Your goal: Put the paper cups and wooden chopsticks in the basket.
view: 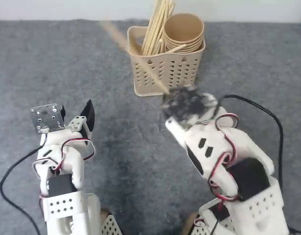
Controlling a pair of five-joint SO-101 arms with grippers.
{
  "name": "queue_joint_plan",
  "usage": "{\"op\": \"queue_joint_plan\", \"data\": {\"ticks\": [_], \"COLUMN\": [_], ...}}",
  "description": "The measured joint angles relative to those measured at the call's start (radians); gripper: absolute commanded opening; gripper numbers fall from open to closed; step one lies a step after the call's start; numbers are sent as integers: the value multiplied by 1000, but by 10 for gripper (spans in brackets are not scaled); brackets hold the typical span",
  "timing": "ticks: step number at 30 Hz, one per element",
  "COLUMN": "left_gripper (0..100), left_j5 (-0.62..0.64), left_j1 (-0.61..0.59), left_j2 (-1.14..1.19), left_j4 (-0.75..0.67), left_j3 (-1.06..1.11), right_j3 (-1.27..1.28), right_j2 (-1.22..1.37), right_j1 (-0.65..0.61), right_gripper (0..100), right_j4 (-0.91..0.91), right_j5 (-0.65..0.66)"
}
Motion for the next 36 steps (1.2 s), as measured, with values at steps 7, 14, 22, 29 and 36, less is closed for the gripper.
{"op": "queue_joint_plan", "data": {"ticks": [7,14,22,29,36], "left_gripper": [258,258,258,258,258], "left_j5": [-5,-6,-6,-6,-6], "left_j1": [0,0,0,0,0], "left_j2": [0,0,0,0,0], "left_j4": [0,-64,-69,-69,-69], "left_j3": [3,40,40,40,40], "right_j3": [176,221,133,-112,-236], "right_j2": [14,115,434,789,976], "right_j1": [0,40,48,86,103], "right_gripper": [8,9,9,12,229], "right_j4": [-483,-911,-1040,-1046,-1031], "right_j5": [-275,-473,-508,-511,-509]}}
